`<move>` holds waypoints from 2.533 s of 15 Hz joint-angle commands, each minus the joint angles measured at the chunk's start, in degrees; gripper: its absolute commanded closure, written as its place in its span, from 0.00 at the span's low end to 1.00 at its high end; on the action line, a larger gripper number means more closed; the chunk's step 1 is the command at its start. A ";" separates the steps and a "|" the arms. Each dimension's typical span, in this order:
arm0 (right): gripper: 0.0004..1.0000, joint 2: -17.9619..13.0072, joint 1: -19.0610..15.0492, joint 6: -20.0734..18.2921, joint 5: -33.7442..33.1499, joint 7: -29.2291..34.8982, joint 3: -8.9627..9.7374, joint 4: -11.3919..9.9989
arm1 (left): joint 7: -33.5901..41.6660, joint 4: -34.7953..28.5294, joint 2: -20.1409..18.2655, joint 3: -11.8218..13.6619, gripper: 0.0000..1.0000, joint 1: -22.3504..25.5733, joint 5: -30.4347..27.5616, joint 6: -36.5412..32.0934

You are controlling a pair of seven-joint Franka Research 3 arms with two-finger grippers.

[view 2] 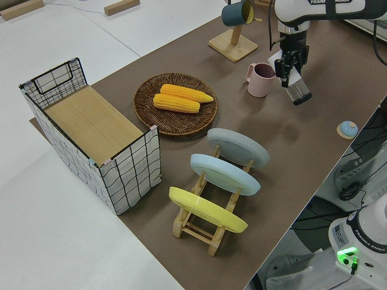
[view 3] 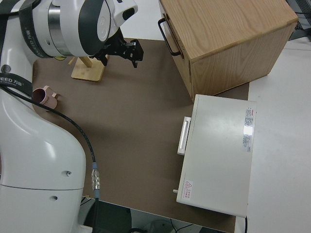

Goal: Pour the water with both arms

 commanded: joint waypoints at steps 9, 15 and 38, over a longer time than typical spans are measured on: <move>0.01 -1.34 -0.45 0.21 1.31 -0.65 0.02 -1.47 | 0.68 9.09 5.61 0.03 1.00 0.34 1.97 -8.80; 0.01 -1.26 -0.45 0.21 1.31 -0.65 0.02 -1.38 | 0.59 14.63 9.39 0.03 0.99 0.26 2.07 -14.07; 0.01 -1.26 -0.45 0.21 1.31 -0.65 0.02 -1.47 | 0.16 13.42 5.54 -0.24 0.96 0.08 1.54 -17.16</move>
